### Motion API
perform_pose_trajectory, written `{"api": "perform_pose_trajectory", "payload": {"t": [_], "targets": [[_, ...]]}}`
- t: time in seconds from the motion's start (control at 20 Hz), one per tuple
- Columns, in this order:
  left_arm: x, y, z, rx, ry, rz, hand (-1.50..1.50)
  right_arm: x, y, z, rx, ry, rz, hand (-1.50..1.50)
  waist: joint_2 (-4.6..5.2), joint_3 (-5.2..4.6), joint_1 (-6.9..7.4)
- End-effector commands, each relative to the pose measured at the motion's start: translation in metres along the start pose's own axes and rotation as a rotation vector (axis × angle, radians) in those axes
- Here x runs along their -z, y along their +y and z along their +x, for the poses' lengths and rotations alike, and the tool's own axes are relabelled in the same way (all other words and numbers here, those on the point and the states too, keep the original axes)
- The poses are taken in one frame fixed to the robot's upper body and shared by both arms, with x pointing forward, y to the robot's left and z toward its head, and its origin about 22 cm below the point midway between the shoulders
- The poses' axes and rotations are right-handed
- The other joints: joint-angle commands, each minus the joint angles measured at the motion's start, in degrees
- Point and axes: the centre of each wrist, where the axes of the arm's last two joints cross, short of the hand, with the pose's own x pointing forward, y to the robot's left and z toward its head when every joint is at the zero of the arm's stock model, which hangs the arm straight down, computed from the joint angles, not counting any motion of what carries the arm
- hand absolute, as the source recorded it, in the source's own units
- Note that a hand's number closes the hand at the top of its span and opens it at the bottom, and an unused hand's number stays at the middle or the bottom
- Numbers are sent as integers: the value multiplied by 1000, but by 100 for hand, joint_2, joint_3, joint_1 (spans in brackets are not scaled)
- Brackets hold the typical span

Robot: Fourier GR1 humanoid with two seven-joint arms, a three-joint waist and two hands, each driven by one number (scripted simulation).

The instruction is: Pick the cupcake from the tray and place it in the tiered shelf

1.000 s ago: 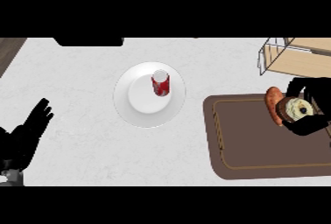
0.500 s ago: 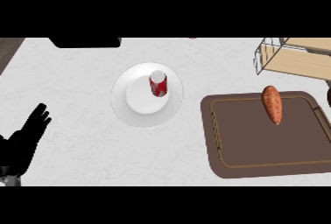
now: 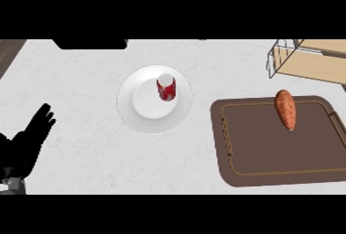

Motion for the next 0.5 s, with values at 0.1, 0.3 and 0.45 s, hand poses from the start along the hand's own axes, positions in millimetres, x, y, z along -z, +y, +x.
{"api": "perform_pose_trajectory", "payload": {"t": [0.1, 0.3, 0.45], "targets": [[-4, 6, 10, 19, 1, -8, 0, -3, -40, 42, 1, -9, -145, 150, 8, 1, 64], [1, 0, -12, 10, -1, -8, 0, 9, -62, 53, -153, 40, -233, 150, 52, -2, 132], [6, 1, -7, 14, 12, -13, 0, 16, -96, 46, -156, 73, -208, 150, 50, 0, 123]]}}
